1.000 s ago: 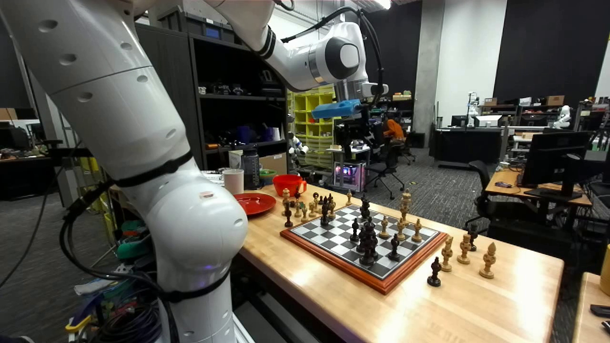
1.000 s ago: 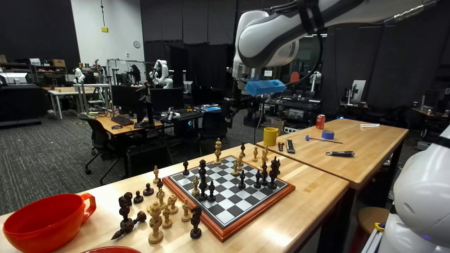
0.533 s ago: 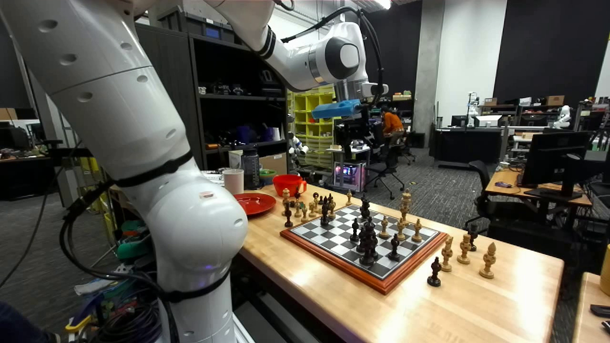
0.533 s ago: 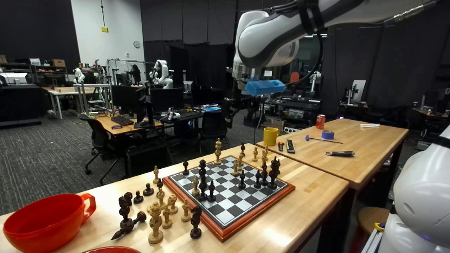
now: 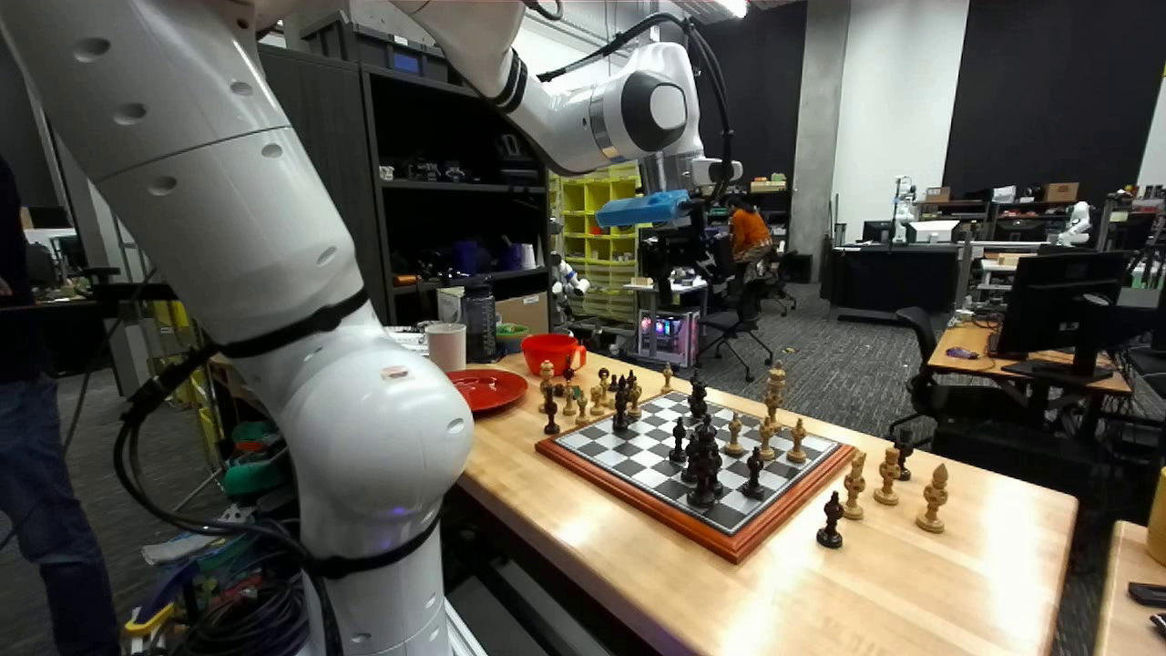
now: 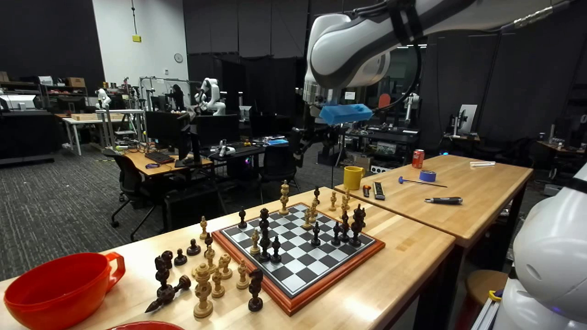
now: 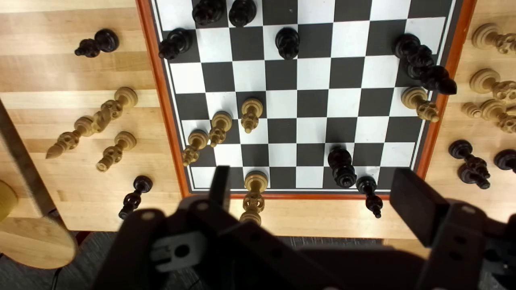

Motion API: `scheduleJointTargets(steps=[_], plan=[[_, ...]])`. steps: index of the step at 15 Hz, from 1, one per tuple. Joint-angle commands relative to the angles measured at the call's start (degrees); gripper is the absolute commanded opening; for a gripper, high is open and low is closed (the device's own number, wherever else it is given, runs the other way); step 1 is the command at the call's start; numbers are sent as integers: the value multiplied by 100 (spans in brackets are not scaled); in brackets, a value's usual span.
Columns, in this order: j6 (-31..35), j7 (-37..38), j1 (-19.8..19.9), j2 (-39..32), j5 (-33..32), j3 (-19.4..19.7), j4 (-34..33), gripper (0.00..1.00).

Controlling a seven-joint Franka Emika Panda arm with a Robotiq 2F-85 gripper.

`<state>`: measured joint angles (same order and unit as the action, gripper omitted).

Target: Move one black chess piece away from you

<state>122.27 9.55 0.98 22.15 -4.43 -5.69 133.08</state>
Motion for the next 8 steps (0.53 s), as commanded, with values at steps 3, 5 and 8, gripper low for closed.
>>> scheduleJointTargets(steps=[3,5,8], plan=[[-10,15,-51,-4,-21,47,-8,100],[-10,15,-51,-4,-21,47,-8,100],[-93,-117,-80,-318,-112,14,-323,100]])
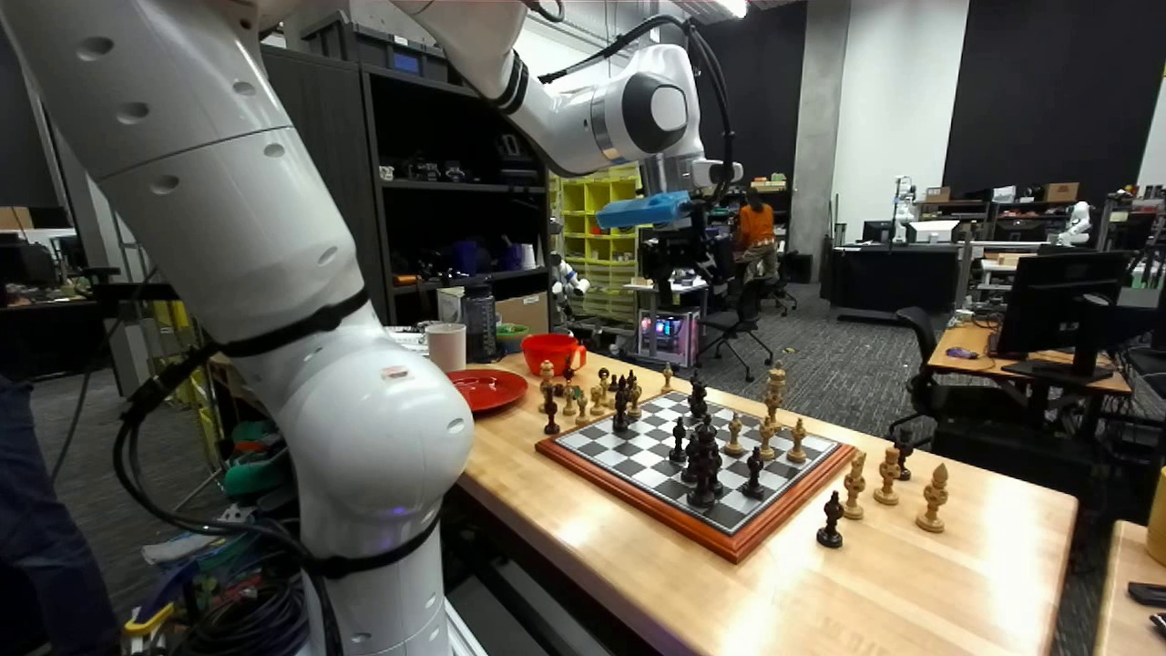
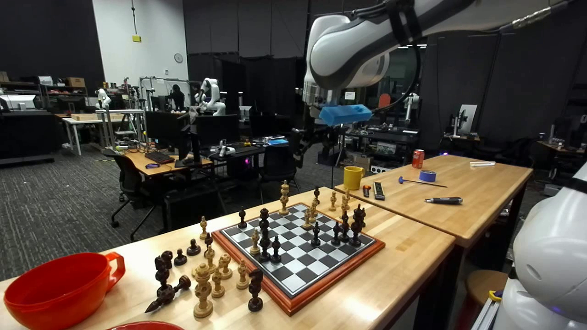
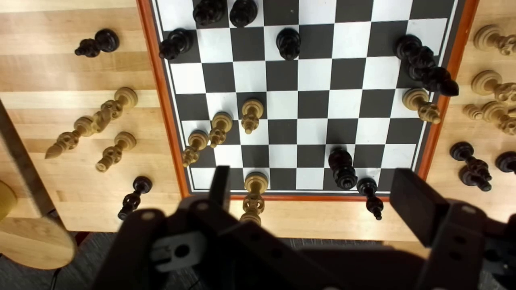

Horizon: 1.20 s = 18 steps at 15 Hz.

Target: Move one black chess piece away from you

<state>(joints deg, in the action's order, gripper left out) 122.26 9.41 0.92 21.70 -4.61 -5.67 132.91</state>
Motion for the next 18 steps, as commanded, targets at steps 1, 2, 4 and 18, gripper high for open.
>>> scheduleJointTargets(steps=[1,2,4,18], plan=[[-105,-193,-108,-421,-109,5,-460,100],[-141,-292,-138,-558,-122,2,-603,100],[-134,-472,-189,-902,-155,1,-931,100],[-182,-943,-276,-2671,-258,132,-2363,100]])
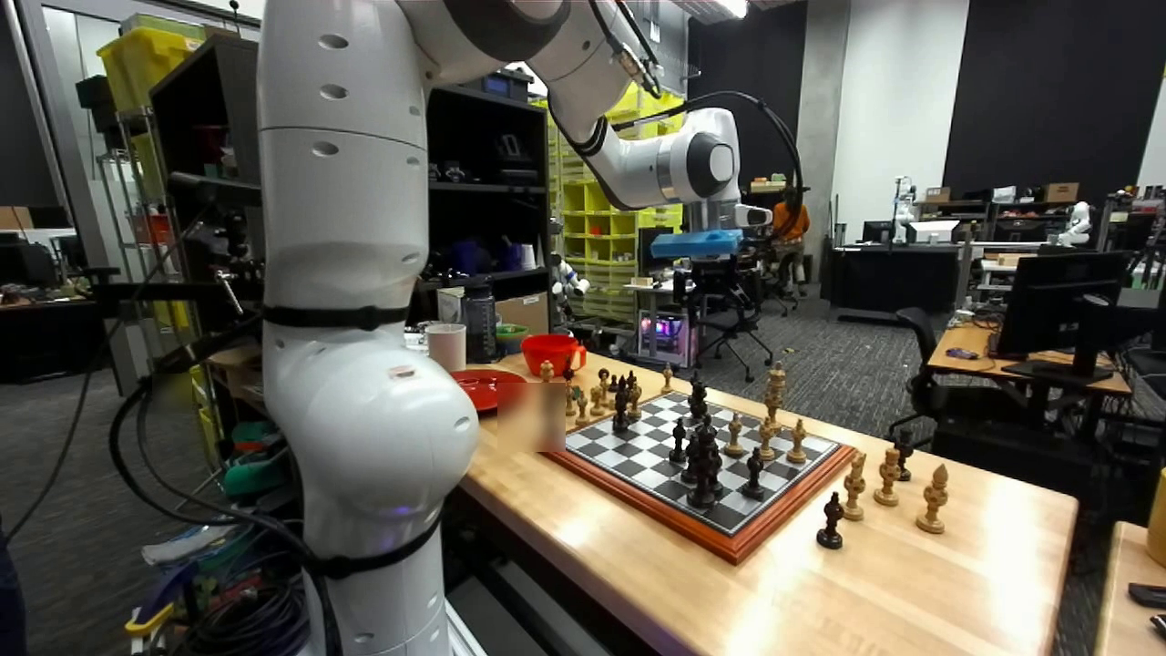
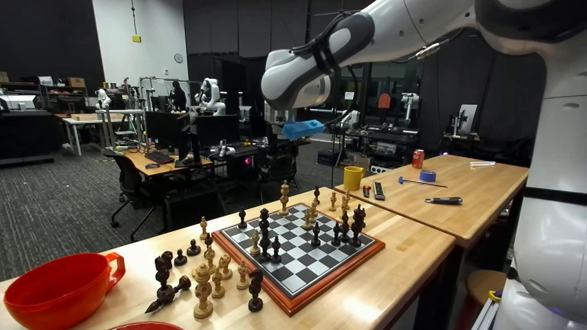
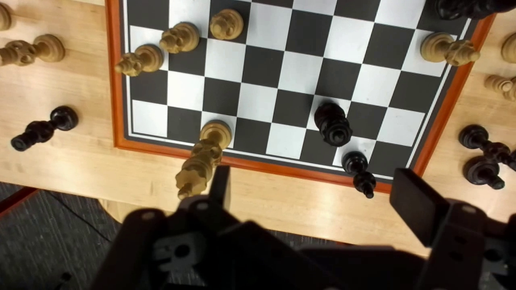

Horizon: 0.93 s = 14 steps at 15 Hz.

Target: Move one black chess piece away from you

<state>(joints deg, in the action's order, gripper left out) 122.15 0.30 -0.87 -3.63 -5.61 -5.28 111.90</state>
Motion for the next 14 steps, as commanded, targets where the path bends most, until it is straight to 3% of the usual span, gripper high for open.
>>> scheduleJointTargets(steps=[1,14], plan=[[-169,-35,-98,-137,-188,103,-277,100],[-20,-3,-85,-149,-98,123,-166,100]])
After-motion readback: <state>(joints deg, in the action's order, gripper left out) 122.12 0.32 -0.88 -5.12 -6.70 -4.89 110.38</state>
